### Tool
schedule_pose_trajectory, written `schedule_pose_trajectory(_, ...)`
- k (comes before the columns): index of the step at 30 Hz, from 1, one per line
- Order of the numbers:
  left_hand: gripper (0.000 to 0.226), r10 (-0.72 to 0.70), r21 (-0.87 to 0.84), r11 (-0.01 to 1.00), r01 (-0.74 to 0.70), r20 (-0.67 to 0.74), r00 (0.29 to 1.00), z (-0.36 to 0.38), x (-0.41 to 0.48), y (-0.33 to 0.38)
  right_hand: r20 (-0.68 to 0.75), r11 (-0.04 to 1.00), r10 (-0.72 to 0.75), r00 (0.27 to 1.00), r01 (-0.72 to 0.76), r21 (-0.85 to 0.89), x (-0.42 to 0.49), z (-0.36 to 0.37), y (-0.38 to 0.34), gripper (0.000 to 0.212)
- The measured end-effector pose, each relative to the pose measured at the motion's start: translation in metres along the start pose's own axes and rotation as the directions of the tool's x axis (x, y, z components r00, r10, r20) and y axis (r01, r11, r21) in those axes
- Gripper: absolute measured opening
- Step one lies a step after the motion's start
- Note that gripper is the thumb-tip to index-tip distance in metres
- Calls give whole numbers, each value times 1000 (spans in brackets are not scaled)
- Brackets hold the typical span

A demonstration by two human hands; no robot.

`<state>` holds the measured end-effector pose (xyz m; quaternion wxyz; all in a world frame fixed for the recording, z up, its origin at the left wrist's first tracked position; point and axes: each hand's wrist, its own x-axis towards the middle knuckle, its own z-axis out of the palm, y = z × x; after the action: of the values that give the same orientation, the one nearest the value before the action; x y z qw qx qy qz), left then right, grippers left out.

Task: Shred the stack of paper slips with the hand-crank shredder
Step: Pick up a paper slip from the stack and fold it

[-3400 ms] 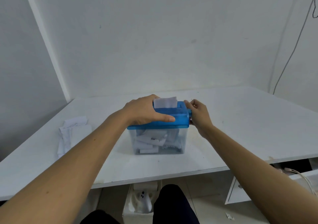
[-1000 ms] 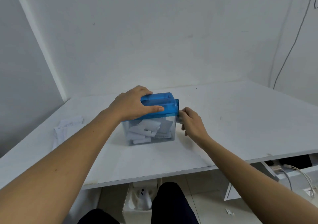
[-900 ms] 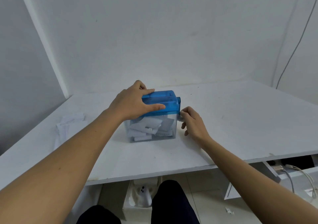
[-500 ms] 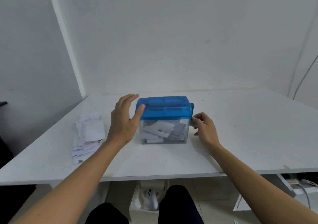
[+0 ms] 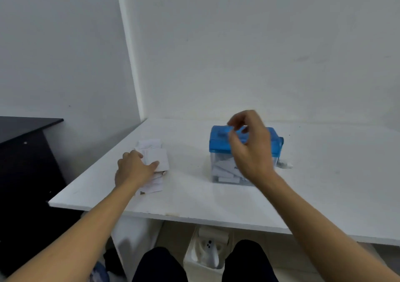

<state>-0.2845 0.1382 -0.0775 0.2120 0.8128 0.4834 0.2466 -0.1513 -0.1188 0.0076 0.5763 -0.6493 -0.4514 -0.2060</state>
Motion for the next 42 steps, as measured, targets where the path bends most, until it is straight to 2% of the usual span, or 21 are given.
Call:
schedule_pose_trajectory(3, 70, -53, 8, 999, 52, 57, 997, 7, 4, -12, 292, 999, 43, 956, -44, -3, -19, 39, -24, 16)
schedule_pose_trajectory(6, 65, -56, -51, 997, 58, 44, 997, 13, 1, -18, 552, 970, 238, 799, -226, -92, -35, 83, -23, 21)
schedule_pose_trajectory(9, 55, -53, -122, 991, 52, -8, 999, 16, -4, -21, 600, 896, 433, 673, -395, -203, -44, 127, -1, 42)
schedule_pose_trajectory(12, 45, -47, -138, 990, 41, -39, 998, 17, -8, -22, 544, 816, 574, 612, -481, -319, -47, 159, 22, 53)
schedule_pose_trajectory(17, 39, 10, -94, 995, -20, -104, 995, 21, -16, -22, 431, 781, 604, 671, -388, -490, -48, 184, 33, 48)
schedule_pose_trajectory(20, 44, 41, -45, 998, -47, -136, 990, 22, -19, -19, 405, 774, 606, 684, -391, -499, -48, 190, 33, 44)
schedule_pose_trajectory(26, 36, 56, -102, 992, -73, -162, 985, 21, -22, -18, 363, 819, 547, 754, -392, -419, -53, 194, 36, 38)
schedule_pose_trajectory(31, 19, 51, -169, 982, -80, -168, 984, 19, -23, -16, 363, 830, 536, 762, -396, -394, -53, 192, 34, 34)
schedule_pose_trajectory(34, 22, 49, -157, 984, -80, -192, 980, 19, -22, -14, 356, 837, 537, 765, -431, -337, -54, 192, 35, 24)
schedule_pose_trajectory(38, 31, 59, -248, 963, -109, -202, 978, 18, -24, -13, 357, 844, 536, 765, -476, -247, -55, 188, 34, 21)
schedule_pose_trajectory(42, 31, 93, -283, 947, -151, -211, 973, 15, -24, -13, 361, 843, 537, 762, -504, -189, -55, 183, 30, 24)
